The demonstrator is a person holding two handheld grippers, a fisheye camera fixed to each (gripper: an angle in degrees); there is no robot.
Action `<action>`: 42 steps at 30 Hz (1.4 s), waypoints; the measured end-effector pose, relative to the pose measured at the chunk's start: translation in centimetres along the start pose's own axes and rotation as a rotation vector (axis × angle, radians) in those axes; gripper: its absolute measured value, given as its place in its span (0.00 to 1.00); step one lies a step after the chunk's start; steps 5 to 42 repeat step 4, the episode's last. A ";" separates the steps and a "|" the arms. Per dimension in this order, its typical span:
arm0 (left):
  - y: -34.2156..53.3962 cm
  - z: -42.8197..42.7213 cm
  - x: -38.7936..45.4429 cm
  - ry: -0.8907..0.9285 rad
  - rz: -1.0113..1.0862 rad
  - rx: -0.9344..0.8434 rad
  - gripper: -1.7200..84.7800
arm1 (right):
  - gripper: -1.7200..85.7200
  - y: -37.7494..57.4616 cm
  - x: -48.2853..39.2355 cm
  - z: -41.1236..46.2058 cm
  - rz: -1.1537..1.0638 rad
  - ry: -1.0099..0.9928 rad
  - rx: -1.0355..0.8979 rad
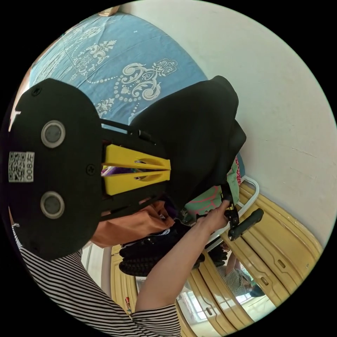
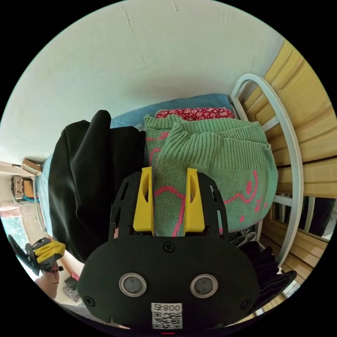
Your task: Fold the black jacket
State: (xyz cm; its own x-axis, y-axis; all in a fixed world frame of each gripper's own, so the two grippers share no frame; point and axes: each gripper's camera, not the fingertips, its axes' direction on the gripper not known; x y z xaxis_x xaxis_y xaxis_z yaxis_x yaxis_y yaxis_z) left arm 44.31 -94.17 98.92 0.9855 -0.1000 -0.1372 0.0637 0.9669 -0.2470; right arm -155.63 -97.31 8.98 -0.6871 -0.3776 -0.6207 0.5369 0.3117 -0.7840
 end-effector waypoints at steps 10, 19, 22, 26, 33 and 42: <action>3.3 -1.9 -1.2 0.048 -0.016 0.001 0.02 | 0.10 0.9 1.5 -0.4 -0.029 0.075 0.015; 3.3 -1.9 -1.2 0.048 -0.016 0.001 0.02 | 0.10 0.9 1.5 -0.4 -0.029 0.075 0.015; 3.3 -1.9 -1.2 0.048 -0.016 0.001 0.02 | 0.10 0.9 1.5 -0.4 -0.029 0.075 0.015; 3.3 -1.9 -1.2 0.048 -0.016 0.001 0.02 | 0.10 0.9 1.5 -0.4 -0.029 0.075 0.015; 3.3 -1.9 -1.2 0.048 -0.016 0.001 0.02 | 0.10 0.9 1.5 -0.4 -0.029 0.075 0.015; 3.3 -1.9 -1.2 0.048 -0.016 0.001 0.02 | 0.10 0.9 1.5 -0.4 -0.029 0.075 0.015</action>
